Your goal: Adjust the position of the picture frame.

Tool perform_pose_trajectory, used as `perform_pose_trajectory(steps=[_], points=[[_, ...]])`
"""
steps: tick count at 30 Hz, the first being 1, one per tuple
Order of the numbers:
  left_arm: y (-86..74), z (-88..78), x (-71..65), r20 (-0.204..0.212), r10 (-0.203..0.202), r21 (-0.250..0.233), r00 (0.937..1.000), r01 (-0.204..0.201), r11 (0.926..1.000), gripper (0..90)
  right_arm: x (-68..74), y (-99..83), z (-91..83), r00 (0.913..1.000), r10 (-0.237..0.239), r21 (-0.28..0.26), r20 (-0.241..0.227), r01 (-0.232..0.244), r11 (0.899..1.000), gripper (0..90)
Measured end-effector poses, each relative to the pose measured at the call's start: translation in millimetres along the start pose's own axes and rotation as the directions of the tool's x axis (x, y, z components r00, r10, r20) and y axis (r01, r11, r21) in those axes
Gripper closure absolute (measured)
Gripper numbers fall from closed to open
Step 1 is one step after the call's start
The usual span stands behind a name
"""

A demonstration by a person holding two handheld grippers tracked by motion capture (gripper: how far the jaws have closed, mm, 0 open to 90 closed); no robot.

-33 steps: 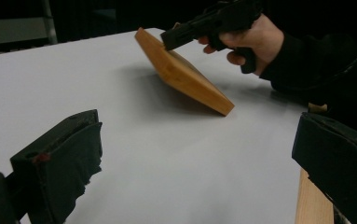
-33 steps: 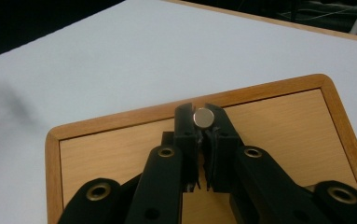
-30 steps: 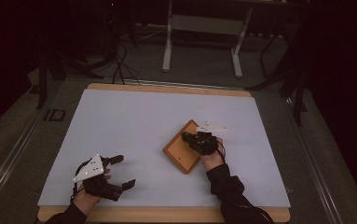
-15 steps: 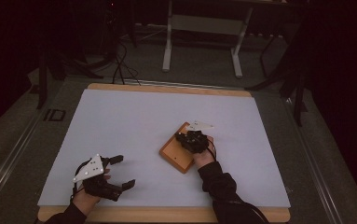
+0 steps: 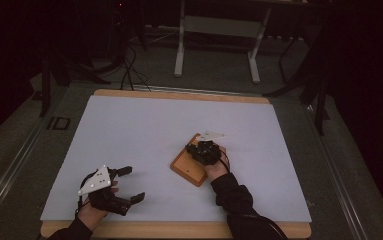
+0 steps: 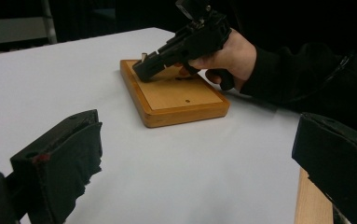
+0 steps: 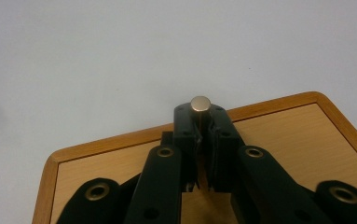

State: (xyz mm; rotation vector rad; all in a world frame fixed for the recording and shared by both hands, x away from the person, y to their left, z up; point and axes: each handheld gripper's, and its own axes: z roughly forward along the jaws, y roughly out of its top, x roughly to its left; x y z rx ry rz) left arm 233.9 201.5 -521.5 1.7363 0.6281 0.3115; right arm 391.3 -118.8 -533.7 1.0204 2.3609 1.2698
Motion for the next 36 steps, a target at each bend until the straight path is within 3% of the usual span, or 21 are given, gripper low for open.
perform_pose_trajectory(steps=[5, 6, 13, 19, 24, 36], points=[[0.0, -0.2, -0.1, -0.001, -0.002, -0.002, 1.0000, 0.002, 1.0000, 1.8, -2.3, 0.2, -2.6, 0.9997, 0.005, -0.014, -0.022, -0.005, 1.000, 80.0], [0.1, -0.7, 0.3, -0.003, -0.007, -0.004, 1.0000, 0.007, 1.0000, 1.8, -3.3, 2.8, -12.2, 0.9978, 0.032, -0.053, -0.057, -0.035, 0.998, 73.0], [0.1, -0.3, -0.3, -0.002, -0.004, -0.003, 1.0000, 0.004, 1.0000, 1.8, -4.4, 12.4, -35.3, 0.9989, -0.021, -0.108, -0.042, 0.016, 0.994, 72.9], [-0.2, -0.4, 0.0, -0.002, -0.005, -0.001, 1.0000, 0.005, 1.0000, 1.8, -19.2, 19.4, -43.2, 0.9999, 0.000, -0.128, -0.015, -0.002, 0.992, 78.1], [0.0, -0.6, -0.3, 0.000, -0.004, -0.003, 1.0000, 0.004, 1.0000, 1.8, -31.5, 26.1, -35.1, 1.0000, 0.003, -0.099, -0.004, -0.004, 0.995, 85.3], [-0.1, -2.1, -0.3, 0.003, -0.004, -0.005, 1.0000, 0.004, 1.0000, 1.8, -48.1, 31.4, -2.2, 0.9999, 0.006, -0.034, 0.014, -0.005, 0.999, 87.7]])
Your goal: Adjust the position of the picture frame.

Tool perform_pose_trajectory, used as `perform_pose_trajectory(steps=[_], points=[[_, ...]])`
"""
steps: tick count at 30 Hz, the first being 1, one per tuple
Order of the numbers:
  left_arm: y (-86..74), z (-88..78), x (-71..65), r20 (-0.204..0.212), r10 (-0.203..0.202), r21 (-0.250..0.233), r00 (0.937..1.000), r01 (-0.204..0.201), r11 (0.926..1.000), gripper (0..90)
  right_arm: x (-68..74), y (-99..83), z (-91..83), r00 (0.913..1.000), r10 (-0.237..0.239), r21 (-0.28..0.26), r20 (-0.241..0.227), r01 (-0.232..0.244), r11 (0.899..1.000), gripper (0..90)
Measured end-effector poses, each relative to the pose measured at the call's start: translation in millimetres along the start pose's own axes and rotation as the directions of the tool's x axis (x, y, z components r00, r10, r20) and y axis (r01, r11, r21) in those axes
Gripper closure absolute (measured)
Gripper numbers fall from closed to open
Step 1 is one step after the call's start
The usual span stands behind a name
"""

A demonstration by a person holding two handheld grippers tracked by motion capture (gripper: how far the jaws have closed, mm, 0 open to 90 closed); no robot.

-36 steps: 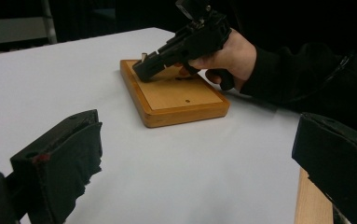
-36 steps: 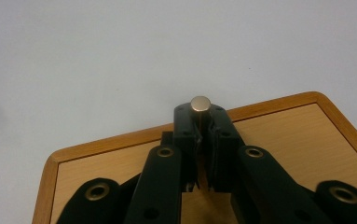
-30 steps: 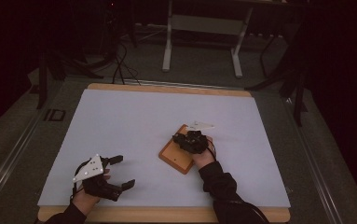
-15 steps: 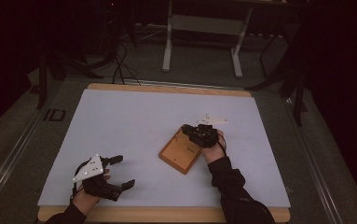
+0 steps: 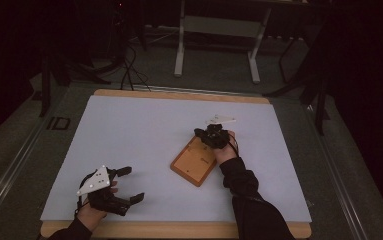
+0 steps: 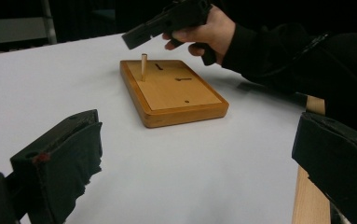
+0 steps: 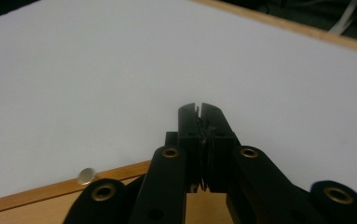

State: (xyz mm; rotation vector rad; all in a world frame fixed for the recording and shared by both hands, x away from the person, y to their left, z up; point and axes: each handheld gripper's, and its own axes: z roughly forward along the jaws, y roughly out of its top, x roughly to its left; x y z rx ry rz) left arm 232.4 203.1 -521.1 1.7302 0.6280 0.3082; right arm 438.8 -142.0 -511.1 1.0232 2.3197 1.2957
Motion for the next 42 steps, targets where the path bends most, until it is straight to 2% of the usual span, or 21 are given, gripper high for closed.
perform_pose_trajectory(steps=[4, 5, 9, 13, 16, 22, 25, 36, 42], points=[[-0.1, -0.3, 0.0, 0.000, -0.001, -0.003, 1.0000, 0.001, 1.0000, 1.8, -2.7, 1.0, 9.3, 1.0000, 0.000, 0.022, 0.005, 0.000, 1.000, 89.7], [-0.1, -0.4, 0.0, 0.000, -0.001, -0.002, 1.0000, 0.001, 1.0000, 1.8, -3.3, 1.6, 11.6, 0.9999, 0.001, 0.031, -0.010, -0.001, 1.000, 89.8], [-0.2, -1.1, 0.1, 0.000, -0.003, -0.004, 1.0000, 0.003, 1.0000, 1.8, -3.1, 3.9, 19.2, 0.9999, -0.012, 0.070, -0.009, 0.013, 0.997, 90.0], [-0.2, -1.7, -0.2, 0.000, -0.004, -0.006, 1.0000, 0.004, 1.0000, 1.8, -4.1, 6.7, 25.1, 0.9998, -0.005, 0.083, -0.019, 0.007, 0.997, 90.0], [-0.5, -1.9, -0.3, 0.000, -0.004, -0.004, 1.0000, 0.004, 1.0000, 1.8, -4.3, 7.5, 29.5, 0.9996, -0.028, 0.103, 0.009, 0.027, 0.994, 90.0], [-0.7, -2.9, -0.3, -0.003, -0.007, -0.006, 1.0000, 0.007, 1.0000, 1.8, -7.1, 6.3, 36.0, 0.9995, -0.028, 0.148, 0.017, 0.026, 0.989, 90.0], [-0.8, -2.8, -0.5, -0.003, -0.006, -0.005, 1.0000, 0.006, 1.0000, 1.8, -7.7, 7.0, 37.4, 0.9995, -0.030, 0.160, 0.003, 0.029, 0.987, 90.0], [-0.4, -3.0, -0.9, -0.003, -0.003, -0.007, 1.0000, 0.003, 1.0000, 1.8, -10.5, 8.4, 32.5, 0.9995, -0.030, 0.184, 0.009, 0.028, 0.982, 90.0], [-0.2, -2.7, -1.5, -0.002, -0.002, -0.008, 1.0000, 0.002, 1.0000, 1.8, -9.2, 9.9, 28.5, 0.9993, -0.034, 0.232, 0.015, 0.030, 0.972, 90.0]])
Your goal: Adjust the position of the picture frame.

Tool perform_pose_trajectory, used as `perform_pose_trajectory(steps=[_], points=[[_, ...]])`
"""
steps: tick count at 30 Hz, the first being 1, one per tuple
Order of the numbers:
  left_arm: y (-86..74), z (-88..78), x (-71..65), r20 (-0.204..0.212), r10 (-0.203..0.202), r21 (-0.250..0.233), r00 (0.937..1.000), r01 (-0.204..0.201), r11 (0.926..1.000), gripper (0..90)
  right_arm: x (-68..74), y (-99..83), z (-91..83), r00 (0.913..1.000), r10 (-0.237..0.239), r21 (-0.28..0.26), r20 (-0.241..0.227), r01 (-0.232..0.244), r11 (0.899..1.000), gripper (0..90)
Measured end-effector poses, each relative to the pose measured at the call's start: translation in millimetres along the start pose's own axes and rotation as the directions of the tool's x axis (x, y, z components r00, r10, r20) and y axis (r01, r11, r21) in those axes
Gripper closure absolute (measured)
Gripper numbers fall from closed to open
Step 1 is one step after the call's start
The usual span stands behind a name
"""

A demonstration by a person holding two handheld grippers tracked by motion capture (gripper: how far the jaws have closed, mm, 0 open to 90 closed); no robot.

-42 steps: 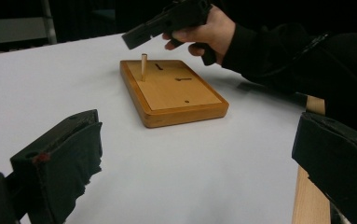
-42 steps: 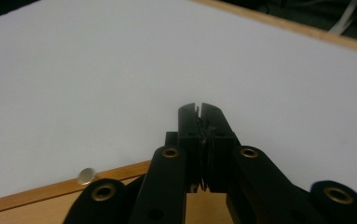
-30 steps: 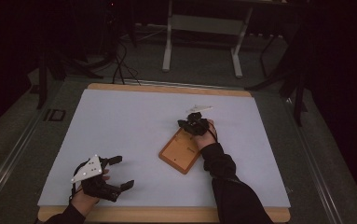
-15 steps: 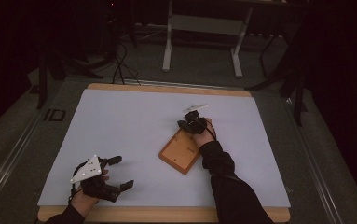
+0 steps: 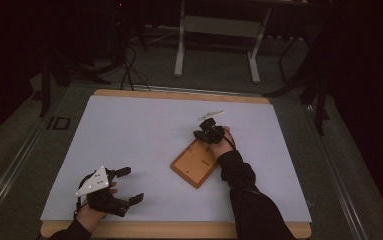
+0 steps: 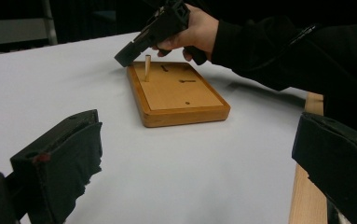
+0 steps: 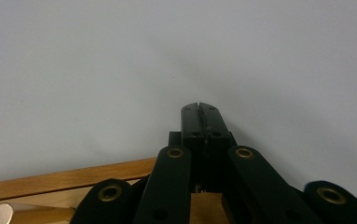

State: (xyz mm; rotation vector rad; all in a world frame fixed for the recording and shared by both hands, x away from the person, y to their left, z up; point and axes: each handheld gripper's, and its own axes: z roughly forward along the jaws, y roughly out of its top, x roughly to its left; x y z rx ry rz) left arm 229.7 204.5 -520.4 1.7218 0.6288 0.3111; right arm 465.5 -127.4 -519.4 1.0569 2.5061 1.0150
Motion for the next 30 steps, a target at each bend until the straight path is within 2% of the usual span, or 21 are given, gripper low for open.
perform_pose_trajectory(steps=[3, 7, 11, 17, 20, 24, 30], points=[[0.1, -0.4, 0.1, -0.001, -0.001, -0.004, 1.0000, 0.001, 1.0000, 1.8, -1.5, -1.3, 3.3, 0.9999, 0.004, -0.012, -0.010, -0.004, 1.000, 90.0], [-0.1, -0.8, 0.5, -0.001, -0.001, -0.003, 1.0000, 0.001, 1.0000, 1.8, -5.9, -1.1, 5.1, 1.0000, 0.006, -0.016, 0.003, -0.006, 1.000, 90.0], [-0.3, -0.5, 0.8, -0.002, -0.001, 0.001, 1.0000, 0.001, 1.0000, 1.8, -8.6, -3.1, 1.5, 1.0000, 0.000, -0.003, 0.004, 0.000, 1.000, 90.0], [0.1, 0.0, -0.5, 0.000, 0.002, 0.002, 1.0000, -0.002, 1.0000, 1.8, -11.5, -11.0, -5.0, 0.9999, 0.009, -0.012, 0.009, -0.009, 1.000, 90.0], [-0.1, 0.5, -0.1, -0.001, -0.001, 0.000, 1.0000, 0.001, 1.0000, 1.8, -14.5, -19.4, -12.3, 0.9993, 0.036, -0.018, 0.003, -0.036, 0.999, 90.0], [0.0, 1.4, -0.6, 0.001, 0.001, 0.002, 1.0000, -0.001, 1.0000, 1.8, -14.0, -28.8, -21.9, 0.9991, 0.039, -0.013, 0.015, -0.039, 0.999, 90.0], [-0.4, 2.3, -0.3, 0.003, -0.001, 0.005, 1.0000, 0.001, 1.0000, 1.8, -13.3, -46.4, -35.8, 0.9988, 0.047, -0.035, 0.015, -0.046, 0.998, 90.0]])
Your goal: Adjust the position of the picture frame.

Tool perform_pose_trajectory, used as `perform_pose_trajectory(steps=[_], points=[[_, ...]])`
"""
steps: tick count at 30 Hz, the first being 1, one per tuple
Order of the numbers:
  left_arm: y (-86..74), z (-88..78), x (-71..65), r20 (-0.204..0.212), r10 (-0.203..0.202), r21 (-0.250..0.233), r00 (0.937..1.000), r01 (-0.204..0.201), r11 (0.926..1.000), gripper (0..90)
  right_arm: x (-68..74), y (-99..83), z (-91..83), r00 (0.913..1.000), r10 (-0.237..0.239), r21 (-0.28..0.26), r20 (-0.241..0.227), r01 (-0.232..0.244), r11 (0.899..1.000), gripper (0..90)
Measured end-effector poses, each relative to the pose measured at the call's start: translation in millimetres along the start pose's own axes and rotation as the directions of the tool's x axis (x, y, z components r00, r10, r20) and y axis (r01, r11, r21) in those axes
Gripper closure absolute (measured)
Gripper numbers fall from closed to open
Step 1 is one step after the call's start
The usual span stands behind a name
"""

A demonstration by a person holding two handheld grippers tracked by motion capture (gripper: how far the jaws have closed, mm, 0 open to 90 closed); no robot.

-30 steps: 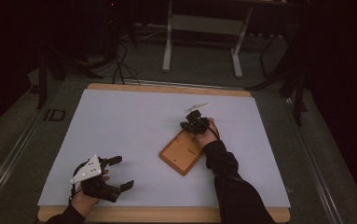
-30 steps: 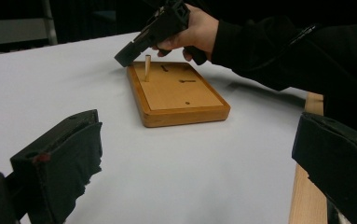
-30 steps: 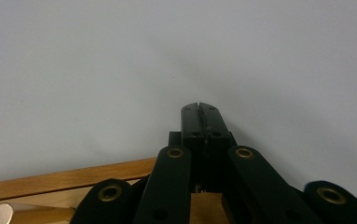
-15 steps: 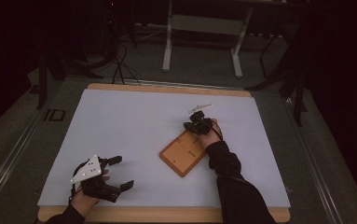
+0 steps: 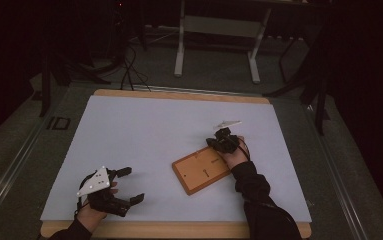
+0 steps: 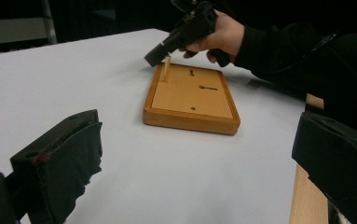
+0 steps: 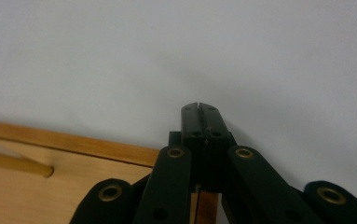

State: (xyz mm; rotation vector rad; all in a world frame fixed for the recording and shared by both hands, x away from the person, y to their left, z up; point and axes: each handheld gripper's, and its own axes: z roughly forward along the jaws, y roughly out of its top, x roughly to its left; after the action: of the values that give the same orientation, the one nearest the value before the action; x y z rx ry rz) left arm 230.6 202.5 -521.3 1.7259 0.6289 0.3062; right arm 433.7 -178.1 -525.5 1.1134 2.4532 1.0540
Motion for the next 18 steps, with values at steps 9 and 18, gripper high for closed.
perform_pose_trajectory(steps=[9, 18], points=[[0.3, 1.9, -0.5, 0.003, 0.005, 0.001, 1.0000, -0.005, 1.0000, 1.8, 4.7, -21.2, -19.5, 0.9998, 0.022, -0.008, -0.001, -0.022, 1.000, 90.0], [0.4, 5.6, -1.6, 0.013, 0.006, -0.001, 0.9999, -0.006, 1.0000, 1.8, 12.3, -42.5, -38.7, 0.9980, 0.060, -0.021, -0.016, -0.061, 0.998, 90.0]])
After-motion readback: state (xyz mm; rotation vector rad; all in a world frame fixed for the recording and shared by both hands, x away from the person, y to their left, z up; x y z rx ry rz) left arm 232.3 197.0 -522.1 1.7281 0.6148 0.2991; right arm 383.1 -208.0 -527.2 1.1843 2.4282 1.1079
